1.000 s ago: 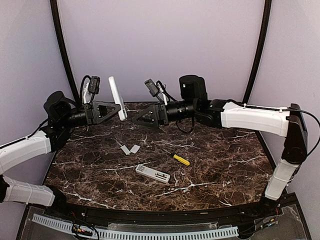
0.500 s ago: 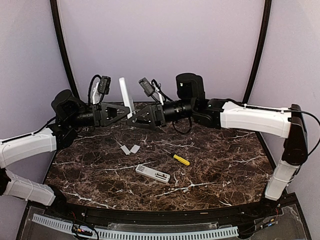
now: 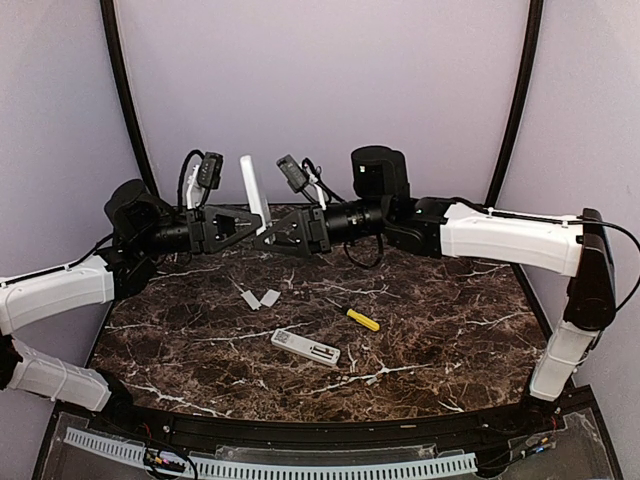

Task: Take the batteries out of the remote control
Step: Pass from the left arm to the right, then pass from the right arm to the left, then place the remote control without the battery cover at the center of the board, then pick up the screwdriver from the center of the board.

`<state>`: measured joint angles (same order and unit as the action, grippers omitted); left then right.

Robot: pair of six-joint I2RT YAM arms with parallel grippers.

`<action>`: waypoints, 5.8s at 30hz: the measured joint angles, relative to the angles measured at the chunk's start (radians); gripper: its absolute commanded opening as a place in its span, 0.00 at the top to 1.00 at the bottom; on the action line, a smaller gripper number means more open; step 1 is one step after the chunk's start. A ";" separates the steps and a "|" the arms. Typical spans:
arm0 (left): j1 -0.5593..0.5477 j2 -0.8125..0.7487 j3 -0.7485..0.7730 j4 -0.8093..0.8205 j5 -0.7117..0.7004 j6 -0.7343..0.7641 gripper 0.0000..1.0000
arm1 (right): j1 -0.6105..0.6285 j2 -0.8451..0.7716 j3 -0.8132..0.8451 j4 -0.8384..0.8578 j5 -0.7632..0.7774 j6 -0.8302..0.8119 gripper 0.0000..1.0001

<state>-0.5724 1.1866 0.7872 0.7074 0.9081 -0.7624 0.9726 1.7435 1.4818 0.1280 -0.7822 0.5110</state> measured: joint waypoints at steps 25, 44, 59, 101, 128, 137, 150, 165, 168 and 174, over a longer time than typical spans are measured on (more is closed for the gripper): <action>0.100 -0.228 0.084 -0.631 -0.394 0.038 0.01 | 0.035 0.016 0.020 -0.426 0.472 -0.320 0.69; 0.116 0.023 0.189 -0.845 -0.307 -0.031 0.44 | 0.095 0.090 0.045 -0.553 0.705 -0.476 0.70; 0.106 0.098 0.204 -0.892 -0.230 -0.002 0.80 | 0.105 0.125 0.078 -0.601 0.754 -0.529 0.68; 0.017 0.406 -0.122 -0.211 -0.541 -0.159 0.99 | -0.098 -0.175 -0.333 -0.285 0.726 -0.246 0.05; -0.028 0.534 -0.017 -0.216 -0.507 -0.109 0.80 | -0.116 -0.103 -0.475 -0.382 0.746 -0.248 0.37; -0.040 0.569 -0.010 -0.290 -0.514 -0.062 0.70 | -0.115 -0.041 -0.475 -0.401 0.768 -0.251 0.44; -0.061 0.595 0.025 -0.432 -0.551 0.018 0.35 | -0.113 0.017 -0.482 -0.414 0.819 -0.243 0.52; -0.065 0.396 0.029 -0.608 -0.710 0.082 0.25 | -0.113 0.044 -0.481 -0.408 0.840 -0.242 0.73; -0.065 0.338 0.029 -0.640 -0.741 0.097 0.24 | -0.113 0.046 -0.481 -0.403 0.842 -0.245 0.83; -0.065 0.216 0.033 -0.666 -0.760 0.108 0.22 | -0.113 0.048 -0.481 -0.390 0.842 -0.237 1.00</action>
<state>-0.6376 1.4029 0.8204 0.0414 0.1486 -0.6548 0.8593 1.7912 1.0004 -0.2623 0.0601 0.2737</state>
